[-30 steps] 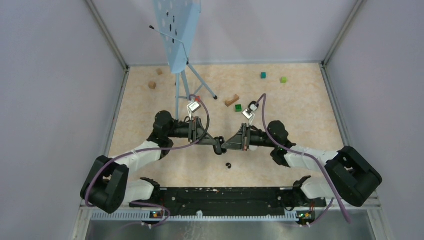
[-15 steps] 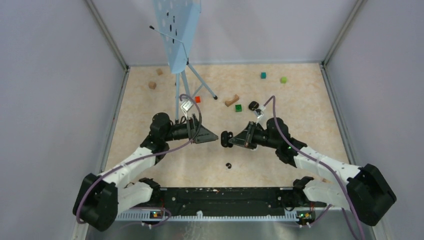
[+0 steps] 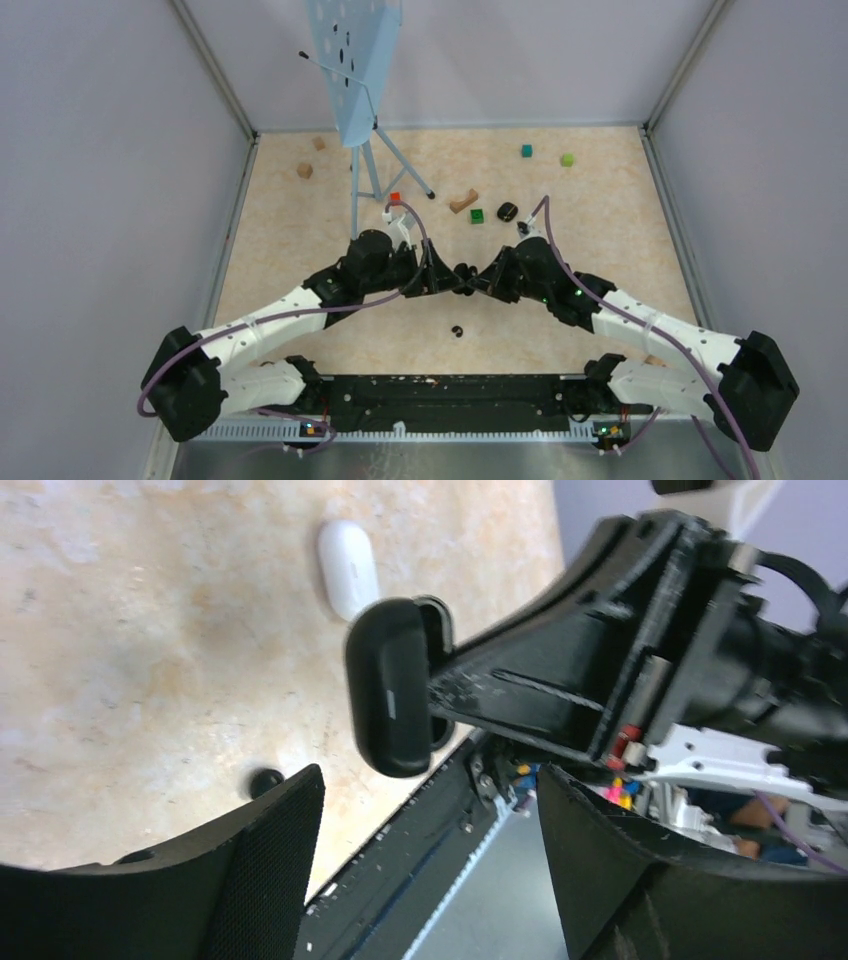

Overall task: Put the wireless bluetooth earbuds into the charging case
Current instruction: Pass from the right arm to the left

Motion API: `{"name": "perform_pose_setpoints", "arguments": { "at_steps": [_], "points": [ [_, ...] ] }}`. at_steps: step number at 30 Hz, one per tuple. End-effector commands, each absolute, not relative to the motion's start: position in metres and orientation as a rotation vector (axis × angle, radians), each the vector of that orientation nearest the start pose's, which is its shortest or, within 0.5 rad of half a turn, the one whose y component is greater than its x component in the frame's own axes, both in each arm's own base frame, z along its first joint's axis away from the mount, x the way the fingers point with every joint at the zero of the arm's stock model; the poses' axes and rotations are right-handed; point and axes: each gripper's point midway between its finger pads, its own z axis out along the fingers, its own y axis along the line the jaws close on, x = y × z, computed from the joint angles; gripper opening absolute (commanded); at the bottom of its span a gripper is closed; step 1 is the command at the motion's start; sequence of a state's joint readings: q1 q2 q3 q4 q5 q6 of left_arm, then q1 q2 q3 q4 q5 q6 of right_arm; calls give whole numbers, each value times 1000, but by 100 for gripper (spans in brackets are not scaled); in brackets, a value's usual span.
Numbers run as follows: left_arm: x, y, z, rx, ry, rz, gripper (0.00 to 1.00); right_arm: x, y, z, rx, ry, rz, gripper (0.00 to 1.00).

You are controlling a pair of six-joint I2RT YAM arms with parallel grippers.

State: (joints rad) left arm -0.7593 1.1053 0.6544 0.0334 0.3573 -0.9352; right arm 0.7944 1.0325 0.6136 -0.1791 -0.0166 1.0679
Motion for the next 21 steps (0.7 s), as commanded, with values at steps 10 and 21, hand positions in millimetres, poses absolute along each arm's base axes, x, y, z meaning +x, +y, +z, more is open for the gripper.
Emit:
{"name": "perform_pose_setpoints", "arguments": {
  "at_steps": [10, 21],
  "points": [
    [222, -313, 168, 91, 2266, -1167, 69, 202, 269, 160, 324, 2304, 1025, 0],
    [222, -325, 169, 163, 2269, -1202, 53, 199, 270, 159, 317, 2314, 1037, 0]
  ]
}}
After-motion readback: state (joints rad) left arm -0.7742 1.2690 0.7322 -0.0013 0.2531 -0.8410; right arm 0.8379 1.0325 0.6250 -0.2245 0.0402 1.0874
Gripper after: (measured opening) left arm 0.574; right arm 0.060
